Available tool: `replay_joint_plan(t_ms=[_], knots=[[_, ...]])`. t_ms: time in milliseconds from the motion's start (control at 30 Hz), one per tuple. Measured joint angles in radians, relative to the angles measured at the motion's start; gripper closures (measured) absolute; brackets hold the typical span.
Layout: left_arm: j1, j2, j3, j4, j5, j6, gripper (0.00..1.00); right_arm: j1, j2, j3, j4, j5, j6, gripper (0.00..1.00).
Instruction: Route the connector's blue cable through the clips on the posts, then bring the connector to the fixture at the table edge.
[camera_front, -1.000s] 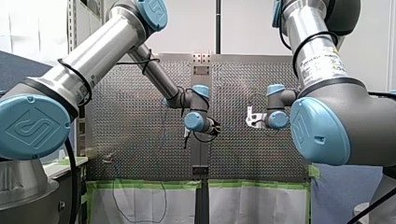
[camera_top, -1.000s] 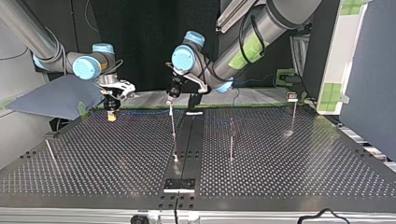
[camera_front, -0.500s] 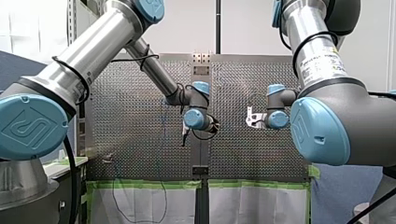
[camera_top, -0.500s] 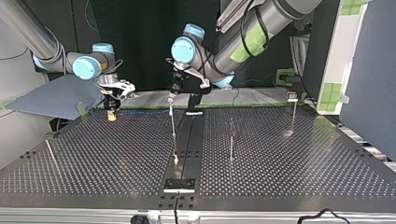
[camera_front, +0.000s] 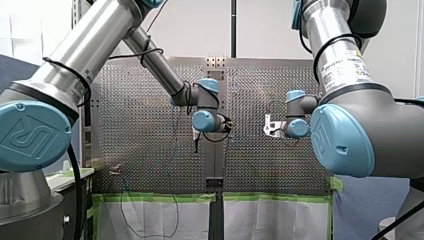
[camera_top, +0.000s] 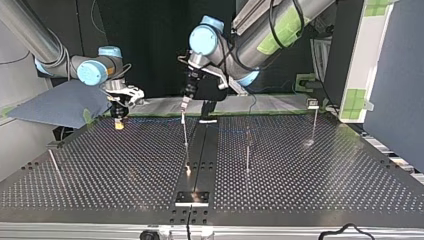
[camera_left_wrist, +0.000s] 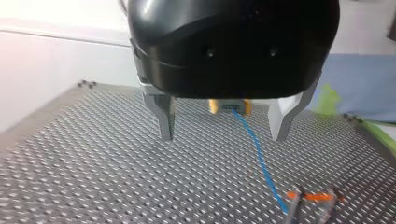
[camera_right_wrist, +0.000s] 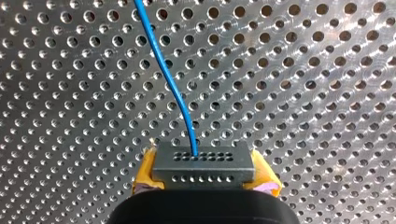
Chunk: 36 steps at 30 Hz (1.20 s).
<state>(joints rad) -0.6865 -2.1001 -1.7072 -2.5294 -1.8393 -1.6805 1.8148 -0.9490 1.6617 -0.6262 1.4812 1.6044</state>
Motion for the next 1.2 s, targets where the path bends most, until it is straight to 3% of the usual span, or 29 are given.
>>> replay_joint_plan(t_ms=[300,733,1200], knots=[[0.007,0.075,-0.075,0.068,0.007,-0.075,0.00,-0.001,0.000,0.000,0.000,-0.001,0.003,1.00],[0.013,0.187,-0.187,0.074,-0.028,-0.182,0.00,-0.001,0.000,0.000,0.007,-0.002,0.002,1.00],[0.025,0.318,-0.318,0.073,-0.048,-0.195,0.00,-0.001,0.000,0.000,0.008,-0.002,0.002,1.00]])
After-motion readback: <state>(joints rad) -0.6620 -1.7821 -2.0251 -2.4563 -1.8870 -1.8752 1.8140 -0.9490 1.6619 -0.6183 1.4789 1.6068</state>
